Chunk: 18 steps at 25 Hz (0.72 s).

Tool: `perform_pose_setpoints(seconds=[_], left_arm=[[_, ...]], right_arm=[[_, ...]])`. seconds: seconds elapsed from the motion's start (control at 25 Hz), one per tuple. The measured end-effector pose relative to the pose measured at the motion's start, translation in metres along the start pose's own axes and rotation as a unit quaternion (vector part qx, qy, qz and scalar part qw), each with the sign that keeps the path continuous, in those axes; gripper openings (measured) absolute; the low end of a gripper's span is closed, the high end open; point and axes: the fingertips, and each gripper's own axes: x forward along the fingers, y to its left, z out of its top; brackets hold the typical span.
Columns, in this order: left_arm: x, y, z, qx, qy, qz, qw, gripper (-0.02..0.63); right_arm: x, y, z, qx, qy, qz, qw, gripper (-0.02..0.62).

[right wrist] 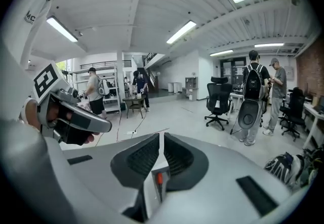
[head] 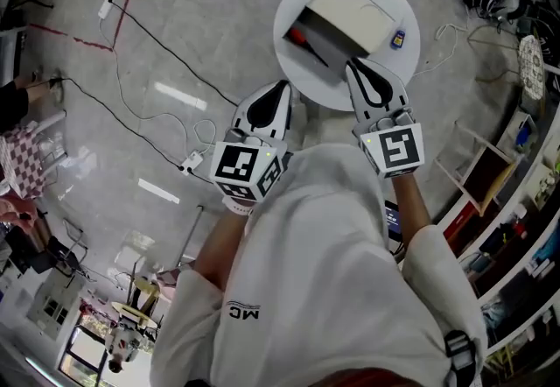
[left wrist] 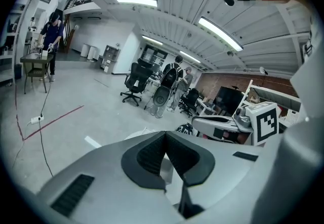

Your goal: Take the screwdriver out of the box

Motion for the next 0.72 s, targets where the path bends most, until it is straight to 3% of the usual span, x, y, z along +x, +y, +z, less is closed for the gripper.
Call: perform_pose_setpoints(seconds=[0.44, 0.72], left_arm=[[0.026, 0.042, -0.029, -0.022, 0.016, 0.036, 0.9990, 0.011], [0.043, 0.066, -0.051, -0.040, 0.030, 0.054, 0.9973, 0.011]], right_arm=[[0.078, 0.007, -0.048, -0.006, 0.074, 0.074, 0.994, 0.075], [0.126, 0.005, -0.089, -0.010, 0.121, 0.115, 0.986, 0.129]])
